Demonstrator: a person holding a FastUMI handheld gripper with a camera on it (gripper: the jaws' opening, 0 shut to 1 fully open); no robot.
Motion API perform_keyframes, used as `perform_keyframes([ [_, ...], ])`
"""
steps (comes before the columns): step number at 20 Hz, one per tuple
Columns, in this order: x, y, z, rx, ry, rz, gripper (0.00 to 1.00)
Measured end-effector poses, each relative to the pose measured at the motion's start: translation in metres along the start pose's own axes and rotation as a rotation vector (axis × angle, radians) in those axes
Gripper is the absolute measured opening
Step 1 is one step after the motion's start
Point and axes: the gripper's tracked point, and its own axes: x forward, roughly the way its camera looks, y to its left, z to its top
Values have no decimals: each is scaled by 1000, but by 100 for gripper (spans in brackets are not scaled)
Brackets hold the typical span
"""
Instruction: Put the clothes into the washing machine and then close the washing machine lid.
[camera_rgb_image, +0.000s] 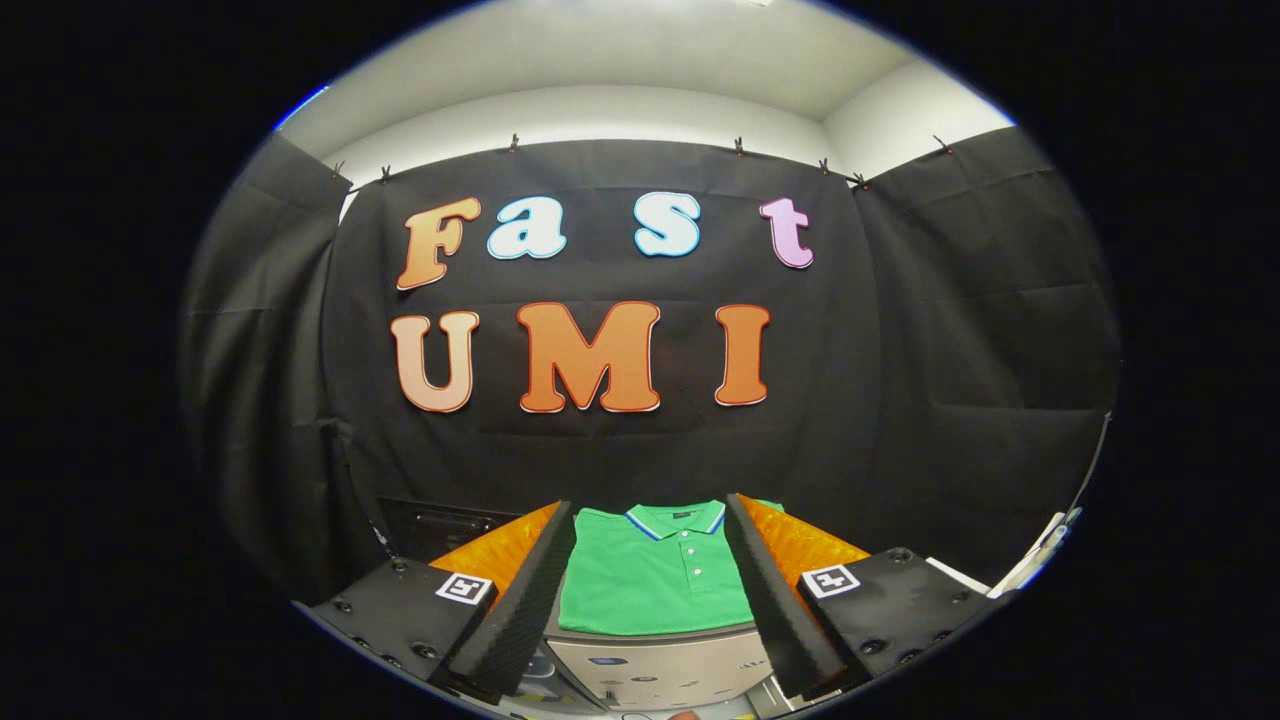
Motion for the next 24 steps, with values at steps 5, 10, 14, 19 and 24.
perform_keyframes([
  [5,20,-16,2,23,18,-13,96],
  [10,62,-30,-7,7,67,-29,96],
  [14,111,-40,-32,31,130,-16,96],
  [19,179,-54,-73,35,230,-14,96],
  [24,233,-66,-125,53,368,-15,97],
])
